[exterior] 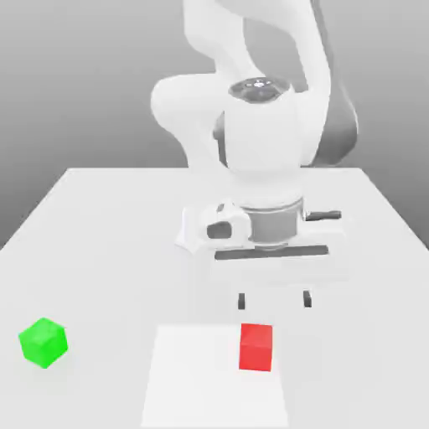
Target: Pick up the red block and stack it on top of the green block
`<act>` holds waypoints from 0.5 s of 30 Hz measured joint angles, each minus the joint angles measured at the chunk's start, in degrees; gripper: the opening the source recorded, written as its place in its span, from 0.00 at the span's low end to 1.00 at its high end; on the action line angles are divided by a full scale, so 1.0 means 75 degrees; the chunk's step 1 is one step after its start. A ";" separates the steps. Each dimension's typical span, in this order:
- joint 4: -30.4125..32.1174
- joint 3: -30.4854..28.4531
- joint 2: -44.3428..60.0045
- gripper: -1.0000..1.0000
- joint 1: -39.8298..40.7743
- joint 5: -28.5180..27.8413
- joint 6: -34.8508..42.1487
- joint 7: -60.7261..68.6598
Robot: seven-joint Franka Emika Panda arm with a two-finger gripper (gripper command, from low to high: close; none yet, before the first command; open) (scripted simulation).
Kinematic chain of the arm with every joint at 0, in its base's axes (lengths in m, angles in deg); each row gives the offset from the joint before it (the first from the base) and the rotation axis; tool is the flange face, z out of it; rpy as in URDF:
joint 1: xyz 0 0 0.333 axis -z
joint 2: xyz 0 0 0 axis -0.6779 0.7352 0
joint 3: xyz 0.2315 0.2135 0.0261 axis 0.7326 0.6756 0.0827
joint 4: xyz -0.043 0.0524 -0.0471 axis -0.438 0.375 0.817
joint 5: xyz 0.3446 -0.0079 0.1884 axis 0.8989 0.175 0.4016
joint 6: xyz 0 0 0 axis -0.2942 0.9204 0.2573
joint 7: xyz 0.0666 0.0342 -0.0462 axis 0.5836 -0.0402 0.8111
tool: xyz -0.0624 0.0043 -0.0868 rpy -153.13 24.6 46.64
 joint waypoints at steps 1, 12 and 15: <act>0.0110 -0.0016 0.0097 0.50 0.0014 -0.0346 -0.0119 -0.0303; 0.0046 -0.0082 0.1120 0.50 0.0037 -0.1013 -0.1086 -0.0828; 0.0014 -0.0035 0.1498 0.50 0.0065 -0.0935 -0.1406 -0.0777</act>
